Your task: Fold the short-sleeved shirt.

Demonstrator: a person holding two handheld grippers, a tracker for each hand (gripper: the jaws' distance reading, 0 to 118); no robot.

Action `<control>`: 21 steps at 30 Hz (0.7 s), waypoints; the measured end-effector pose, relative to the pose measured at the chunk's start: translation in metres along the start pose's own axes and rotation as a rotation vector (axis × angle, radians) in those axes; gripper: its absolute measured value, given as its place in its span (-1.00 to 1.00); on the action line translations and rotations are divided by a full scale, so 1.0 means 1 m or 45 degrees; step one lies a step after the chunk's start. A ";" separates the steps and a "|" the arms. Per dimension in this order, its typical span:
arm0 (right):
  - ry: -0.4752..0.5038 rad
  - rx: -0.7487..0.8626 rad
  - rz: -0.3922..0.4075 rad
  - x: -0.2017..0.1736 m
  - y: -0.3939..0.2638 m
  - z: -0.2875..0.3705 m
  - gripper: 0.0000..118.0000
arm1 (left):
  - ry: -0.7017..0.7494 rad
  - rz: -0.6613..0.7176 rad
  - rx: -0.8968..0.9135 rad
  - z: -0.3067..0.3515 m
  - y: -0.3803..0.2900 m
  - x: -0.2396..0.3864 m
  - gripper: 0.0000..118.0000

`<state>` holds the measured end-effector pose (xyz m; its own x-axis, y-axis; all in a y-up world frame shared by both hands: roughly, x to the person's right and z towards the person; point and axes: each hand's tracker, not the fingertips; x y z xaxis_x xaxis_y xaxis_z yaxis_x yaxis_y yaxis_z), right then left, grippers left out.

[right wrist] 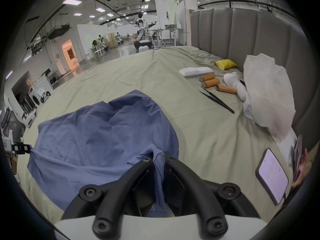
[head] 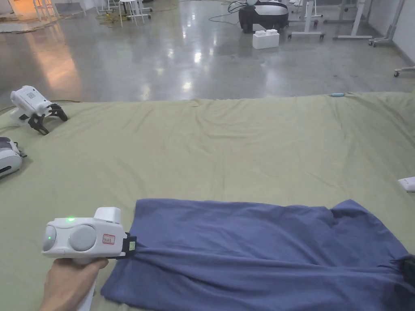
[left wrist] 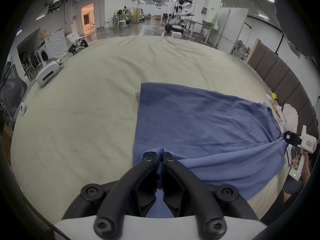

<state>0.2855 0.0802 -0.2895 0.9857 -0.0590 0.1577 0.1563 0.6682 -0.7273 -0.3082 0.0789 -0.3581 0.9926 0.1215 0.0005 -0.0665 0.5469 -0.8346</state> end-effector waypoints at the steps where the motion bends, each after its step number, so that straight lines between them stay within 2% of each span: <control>1: -0.004 0.014 0.016 -0.002 0.001 -0.003 -0.94 | 0.007 0.002 -0.004 -0.006 0.000 -0.001 -0.96; 3: 0.000 -0.001 0.033 -0.003 0.001 -0.010 -0.93 | -0.006 0.031 0.012 -0.014 -0.001 -0.005 -0.91; 4: 0.002 -0.013 0.030 -0.003 0.000 -0.011 -0.85 | -0.015 0.033 0.007 -0.015 -0.002 -0.006 -0.70; 5: -0.004 -0.026 0.031 -0.001 -0.001 -0.010 -0.56 | -0.034 0.027 0.018 -0.010 -0.008 -0.007 -0.38; 6: -0.007 -0.029 0.035 0.003 -0.002 -0.008 0.09 | -0.056 -0.003 0.042 -0.004 -0.010 -0.008 0.24; 7: -0.015 -0.030 0.038 0.007 -0.003 -0.004 0.36 | -0.060 -0.032 0.129 0.010 -0.012 -0.008 0.49; 8: -0.019 0.030 0.015 0.009 -0.004 0.010 0.36 | -0.060 -0.043 0.226 0.030 -0.017 -0.007 0.53; 11: 0.083 0.264 -0.031 0.014 -0.009 0.067 0.35 | -0.060 -0.075 0.574 0.111 -0.037 0.003 0.51; 14: 0.167 0.495 0.031 0.005 -0.019 0.141 0.35 | -0.047 -0.118 0.898 0.198 -0.067 0.022 0.52; 16: 0.214 0.610 0.108 -0.006 -0.030 0.191 0.32 | 0.045 -0.148 1.047 0.249 -0.091 0.038 0.52; 19: 0.224 0.795 0.169 -0.027 -0.054 0.254 -0.06 | 0.107 -0.156 1.168 0.307 -0.127 0.062 0.43; 20: 0.226 0.791 0.176 -0.031 -0.061 0.260 -0.22 | 0.116 -0.137 1.182 0.319 -0.138 0.065 0.32; 21: 0.231 0.817 0.182 -0.036 -0.071 0.275 -0.46 | 0.093 -0.130 1.188 0.331 -0.149 0.071 -0.02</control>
<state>0.2216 0.2390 -0.0601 0.9976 -0.0232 -0.0654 0.0108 0.9829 -0.1836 -0.2619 0.2801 -0.0518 0.9999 0.0012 -0.0120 -0.0018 0.9986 -0.0535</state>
